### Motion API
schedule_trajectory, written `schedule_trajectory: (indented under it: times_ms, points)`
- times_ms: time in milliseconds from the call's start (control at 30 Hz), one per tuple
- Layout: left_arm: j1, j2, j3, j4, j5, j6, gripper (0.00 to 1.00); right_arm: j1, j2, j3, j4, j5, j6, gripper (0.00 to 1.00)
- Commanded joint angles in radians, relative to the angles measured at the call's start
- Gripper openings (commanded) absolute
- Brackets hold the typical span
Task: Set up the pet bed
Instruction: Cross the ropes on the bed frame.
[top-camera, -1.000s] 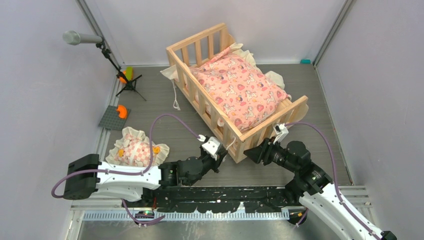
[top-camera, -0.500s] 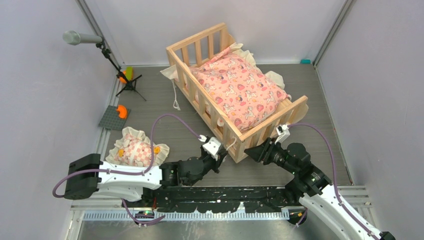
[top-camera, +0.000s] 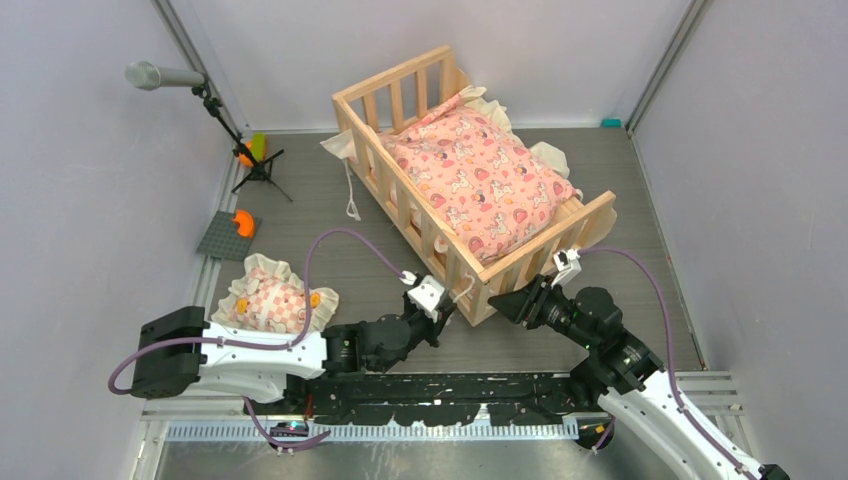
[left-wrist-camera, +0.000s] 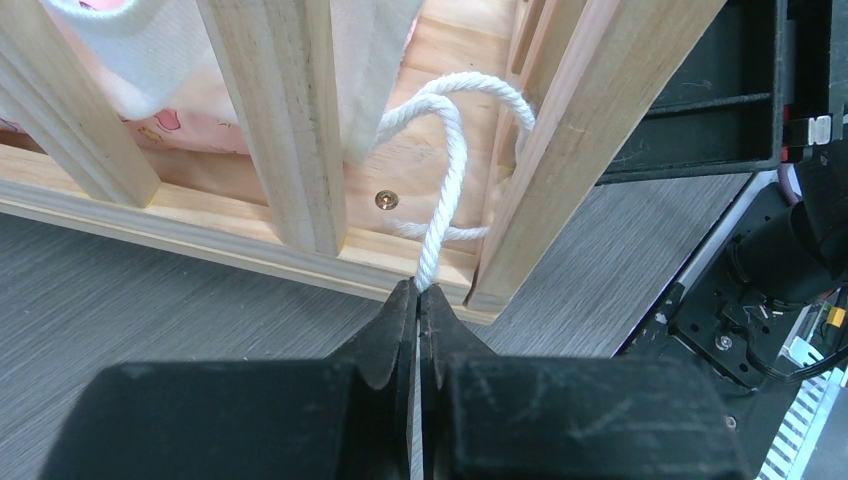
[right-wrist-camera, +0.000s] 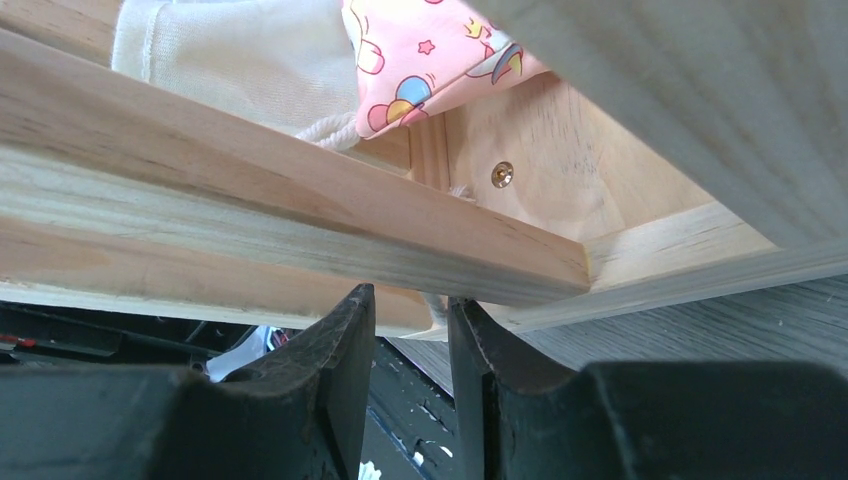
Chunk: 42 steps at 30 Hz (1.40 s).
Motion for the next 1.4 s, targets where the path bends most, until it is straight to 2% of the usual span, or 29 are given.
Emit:
schedule_trajectory:
  times_ms: [0, 267, 433, 600, 867, 967, 1100, 1300, 1367]
  points:
    - [0.002, -0.005, 0.016, 0.044, -0.008, -0.009, 0.0, -0.005, 0.022, 0.008, 0.074, 0.108, -0.007, 0.38]
    - [0.002, 0.0, 0.017, 0.044, -0.006, -0.011, 0.0, -0.005, 0.017, 0.0, 0.054, 0.169, -0.006, 0.39]
    - [0.002, 0.006, 0.021, 0.045, -0.005, -0.012, 0.0, -0.005, -0.032, -0.048, 0.096, 0.204, 0.025, 0.38]
    - [0.002, 0.006, 0.019, 0.045, -0.006, -0.012, 0.0, -0.005, -0.096, -0.065, 0.068, 0.289, 0.024, 0.38]
    - [0.002, 0.018, 0.023, 0.047, -0.006, -0.011, 0.0, -0.005, -0.116, -0.091, 0.093, 0.311, 0.044, 0.38]
    - [0.001, 0.02, 0.023, 0.047, -0.005, -0.011, 0.0, -0.005, -0.095, -0.086, 0.092, 0.31, 0.04, 0.31]
    - [0.002, 0.016, 0.021, 0.047, -0.007, -0.012, 0.0, -0.005, -0.073, -0.077, 0.08, 0.312, 0.037, 0.18]
    - [0.002, 0.01, 0.02, 0.043, -0.009, -0.014, 0.0, -0.005, -0.106, -0.016, -0.013, 0.327, -0.008, 0.01]
    - [0.001, 0.01, 0.02, 0.042, -0.009, -0.013, 0.0, -0.005, -0.131, 0.015, -0.074, 0.355, -0.017, 0.0]
